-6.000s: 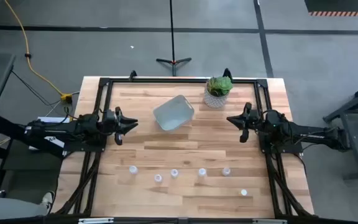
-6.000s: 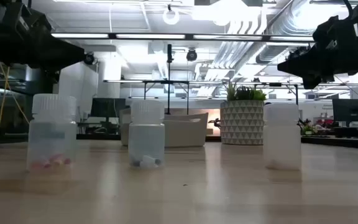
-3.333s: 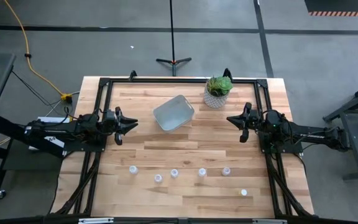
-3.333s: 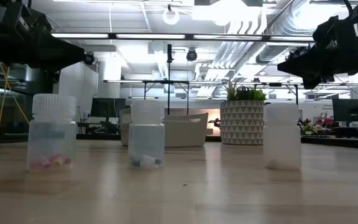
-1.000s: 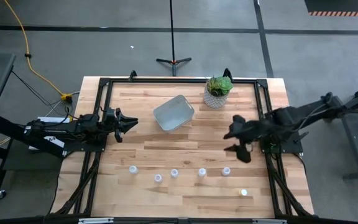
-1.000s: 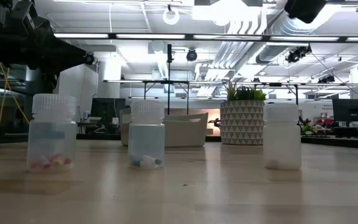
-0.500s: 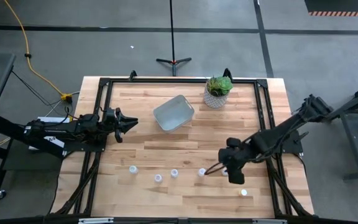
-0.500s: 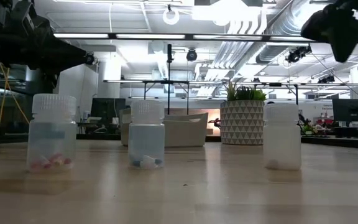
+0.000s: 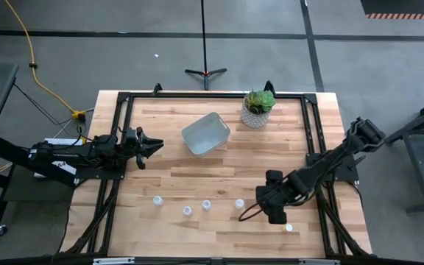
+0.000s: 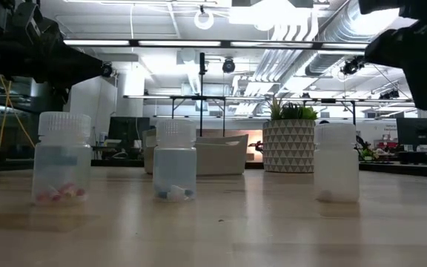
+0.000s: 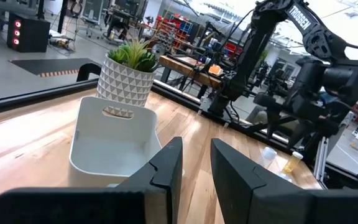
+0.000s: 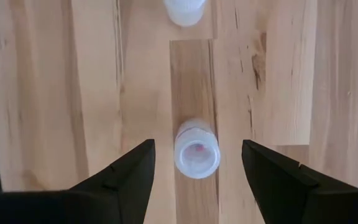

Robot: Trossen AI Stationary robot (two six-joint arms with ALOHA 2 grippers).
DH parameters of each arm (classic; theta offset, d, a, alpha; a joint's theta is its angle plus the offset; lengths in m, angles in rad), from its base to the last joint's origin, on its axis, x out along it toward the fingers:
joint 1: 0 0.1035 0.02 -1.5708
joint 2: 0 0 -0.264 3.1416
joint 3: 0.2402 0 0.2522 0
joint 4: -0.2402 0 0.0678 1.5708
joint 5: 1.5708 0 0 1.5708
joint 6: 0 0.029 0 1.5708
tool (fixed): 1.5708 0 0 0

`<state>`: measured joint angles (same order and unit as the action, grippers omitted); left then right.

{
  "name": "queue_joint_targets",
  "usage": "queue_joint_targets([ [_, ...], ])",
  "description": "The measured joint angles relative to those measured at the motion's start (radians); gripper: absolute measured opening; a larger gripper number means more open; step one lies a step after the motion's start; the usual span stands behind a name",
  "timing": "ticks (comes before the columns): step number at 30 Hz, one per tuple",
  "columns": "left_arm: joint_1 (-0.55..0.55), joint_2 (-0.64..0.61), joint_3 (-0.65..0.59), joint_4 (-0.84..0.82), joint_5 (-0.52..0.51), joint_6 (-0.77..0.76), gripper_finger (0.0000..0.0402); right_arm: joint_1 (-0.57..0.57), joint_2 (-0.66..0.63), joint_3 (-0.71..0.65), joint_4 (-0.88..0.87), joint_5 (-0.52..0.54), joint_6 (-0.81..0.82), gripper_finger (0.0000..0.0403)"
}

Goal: Pick and place pill bottles into a basket
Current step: Put the transparent medicine bottle into the white bin

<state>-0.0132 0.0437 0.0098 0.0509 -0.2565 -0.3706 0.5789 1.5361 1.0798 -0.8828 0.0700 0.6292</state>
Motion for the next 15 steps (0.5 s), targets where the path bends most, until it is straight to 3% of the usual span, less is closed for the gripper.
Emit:
queue_joint_targets([
  [15, 0.0, 0.0, 0.0, 0.0, 0.002, 0.0, 0.012, 0.0, 0.072, 0.0, -0.019, -0.006, -0.009, 0.0231],
])
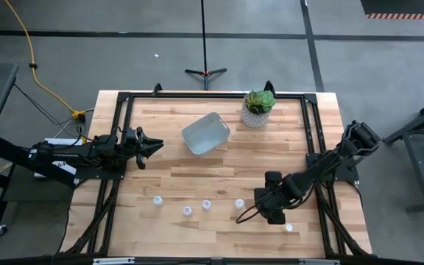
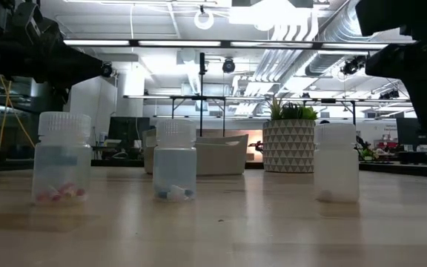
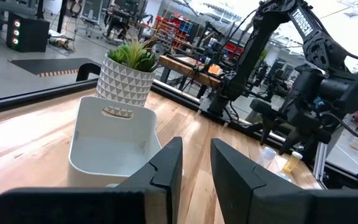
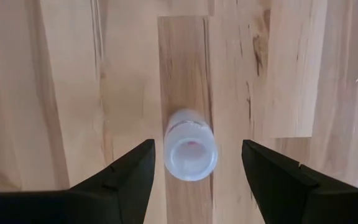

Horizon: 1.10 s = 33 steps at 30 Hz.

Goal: Pick and place pill bottles into a basket
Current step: Put the transparent medicine bottle into the white bin

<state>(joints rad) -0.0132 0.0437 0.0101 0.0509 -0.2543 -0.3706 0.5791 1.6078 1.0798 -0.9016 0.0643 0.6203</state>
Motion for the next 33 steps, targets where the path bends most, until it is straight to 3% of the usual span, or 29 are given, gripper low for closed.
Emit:
queue_joint_targets([
  [15, 0.0, 0.0, 0.0, 0.0, 0.0, 0.0, 0.012, 0.026, 0.056, 0.0, 0.001, 0.026, 0.009, 0.0228],
  [33, 0.0, 0.0, 0.0, 0.0, -0.001, 0.0, 0.012, 0.026, 0.056, -0.049, 0.059, -0.022, 0.052, 0.0167],
])
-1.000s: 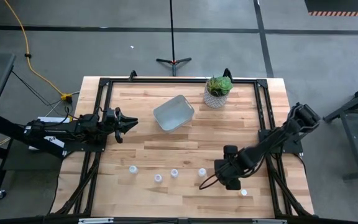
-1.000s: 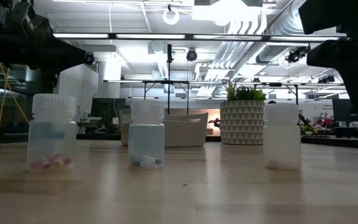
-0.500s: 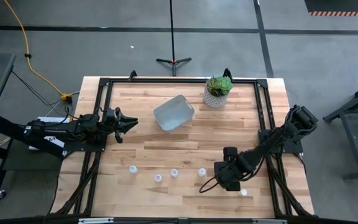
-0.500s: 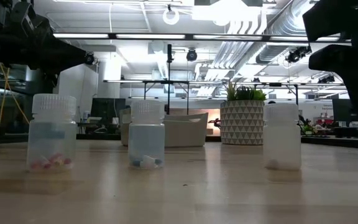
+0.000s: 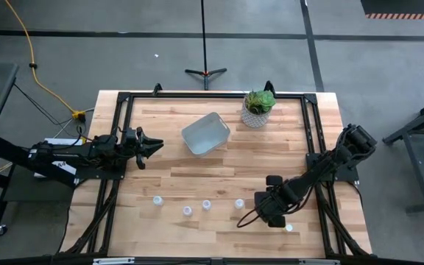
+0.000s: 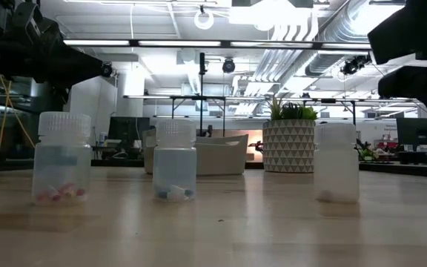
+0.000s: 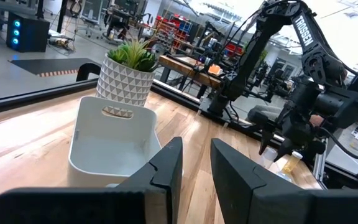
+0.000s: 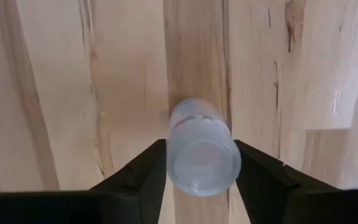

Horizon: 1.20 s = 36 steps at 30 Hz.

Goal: Pick and place pill bottles into a basket
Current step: Put the transparent medicine bottle into the white bin

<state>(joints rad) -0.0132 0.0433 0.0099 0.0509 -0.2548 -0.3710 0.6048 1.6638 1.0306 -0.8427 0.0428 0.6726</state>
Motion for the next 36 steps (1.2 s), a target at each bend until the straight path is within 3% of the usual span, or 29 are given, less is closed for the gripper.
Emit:
queue_joint_targets([
  [18, 0.0, 0.0, 0.0, 0.0, -0.001, 0.0, 0.012, -0.012, 0.0, 0.011, 0.057, -0.003, 0.045, 0.0153],
  [27, 0.0, 0.0, 0.0, 0.0, -0.001, 0.0, 0.012, -0.112, 0.0, 0.187, -0.182, -0.009, -0.045, 0.0153],
  [31, 0.0, 0.0, 0.0, 0.0, -0.001, 0.0, 0.012, -0.154, 0.0, 0.281, -0.298, 0.054, -0.128, 0.0153],
  [36, 0.0, 0.0, 0.0, 0.0, -0.001, 0.0, 0.012, -0.239, -0.001, 0.366, -0.3, 0.141, -0.259, 0.0153],
])
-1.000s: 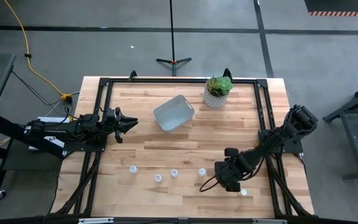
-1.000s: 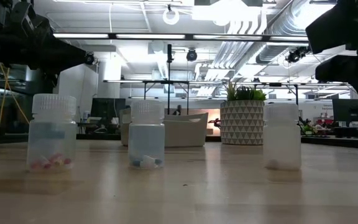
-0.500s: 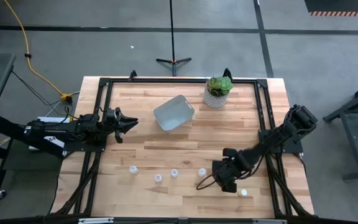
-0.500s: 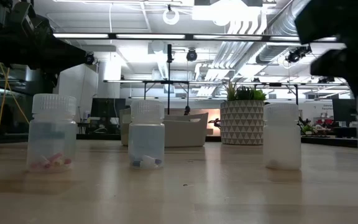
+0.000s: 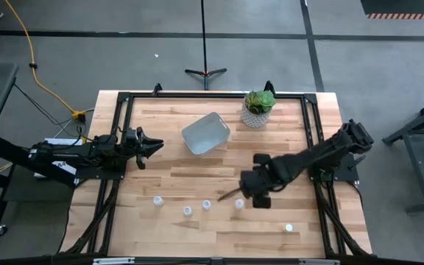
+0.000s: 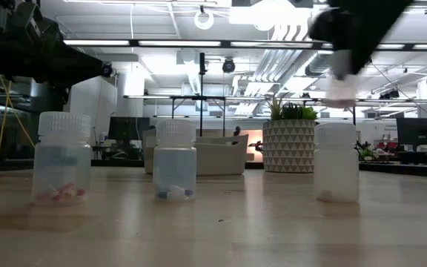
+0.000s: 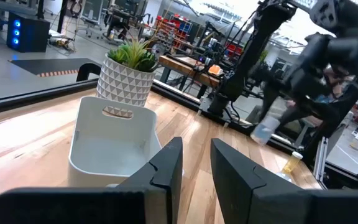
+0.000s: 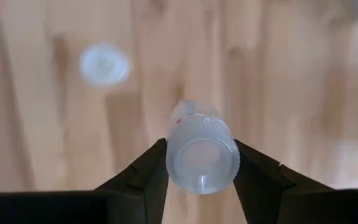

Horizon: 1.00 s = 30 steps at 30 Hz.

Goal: Pick and place pill bottles into a basket
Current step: Put the transparent medicine bottle into the white bin

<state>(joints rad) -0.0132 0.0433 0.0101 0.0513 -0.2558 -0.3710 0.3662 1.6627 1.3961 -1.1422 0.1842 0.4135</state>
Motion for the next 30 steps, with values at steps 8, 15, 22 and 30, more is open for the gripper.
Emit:
queue_joint_targets([
  [8, 0.0, 0.0, 0.0, 0.0, 0.0, 0.001, 0.012, -0.247, 0.0, 0.038, 0.168, 0.037, -0.193, 0.0153],
  [15, 0.0, 0.0, 0.0, 0.0, 0.0, 0.002, 0.012, -0.438, 0.0, 0.051, 0.388, -0.008, -0.368, 0.0153],
  [22, 0.0, 0.0, 0.0, 0.0, -0.001, 0.003, 0.012, -0.535, 0.007, 0.078, 0.511, -0.038, -0.48, 0.0153],
  [30, 0.0, 0.0, 0.0, 0.0, -0.003, 0.003, 0.012, -0.605, 0.201, 0.419, 0.294, -0.09, -0.497, 0.0153],
])
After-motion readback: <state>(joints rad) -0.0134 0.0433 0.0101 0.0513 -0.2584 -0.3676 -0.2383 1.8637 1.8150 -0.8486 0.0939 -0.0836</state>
